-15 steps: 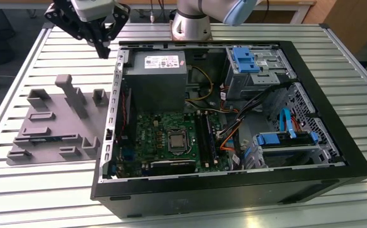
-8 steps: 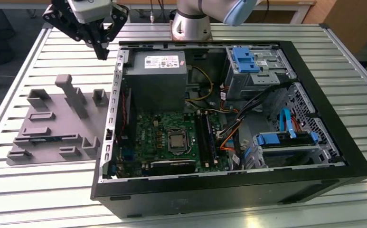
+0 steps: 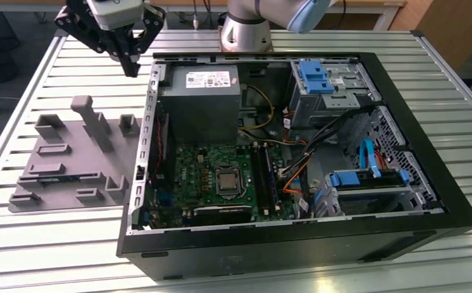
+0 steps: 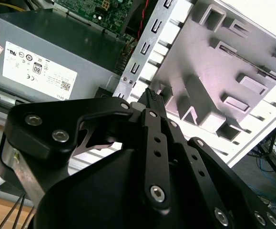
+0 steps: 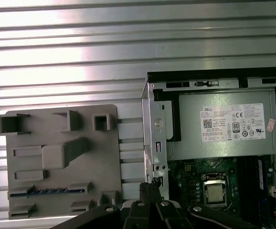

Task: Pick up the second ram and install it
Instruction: 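Reach for the second ram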

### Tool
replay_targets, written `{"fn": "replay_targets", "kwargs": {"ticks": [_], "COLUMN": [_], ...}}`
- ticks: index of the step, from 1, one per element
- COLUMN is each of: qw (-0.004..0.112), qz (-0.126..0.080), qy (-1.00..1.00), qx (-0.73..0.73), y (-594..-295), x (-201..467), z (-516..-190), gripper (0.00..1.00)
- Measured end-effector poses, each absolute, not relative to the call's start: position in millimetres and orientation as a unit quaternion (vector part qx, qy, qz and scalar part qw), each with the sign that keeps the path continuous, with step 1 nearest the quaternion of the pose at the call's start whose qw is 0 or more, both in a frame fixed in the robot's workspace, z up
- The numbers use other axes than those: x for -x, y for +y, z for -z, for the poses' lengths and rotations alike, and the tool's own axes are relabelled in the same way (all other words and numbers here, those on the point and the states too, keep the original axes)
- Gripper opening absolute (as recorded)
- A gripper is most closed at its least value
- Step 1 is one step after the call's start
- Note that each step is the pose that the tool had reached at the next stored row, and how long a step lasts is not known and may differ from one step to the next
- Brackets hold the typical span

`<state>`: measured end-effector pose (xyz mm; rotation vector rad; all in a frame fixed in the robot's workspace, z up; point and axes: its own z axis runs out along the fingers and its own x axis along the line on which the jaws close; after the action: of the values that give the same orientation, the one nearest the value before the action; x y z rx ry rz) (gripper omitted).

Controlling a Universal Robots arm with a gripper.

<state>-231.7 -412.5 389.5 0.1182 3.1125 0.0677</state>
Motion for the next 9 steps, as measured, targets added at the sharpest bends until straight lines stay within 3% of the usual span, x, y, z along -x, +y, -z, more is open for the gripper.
{"fn": "replay_targets", "kwargs": {"ticks": [9], "qw": [0.013], "qz": [-0.022], "qy": [0.999], "qx": [-0.038], "y": [-416.1], "x": [233.5], "z": [-389.0], "gripper": [0.11]}}
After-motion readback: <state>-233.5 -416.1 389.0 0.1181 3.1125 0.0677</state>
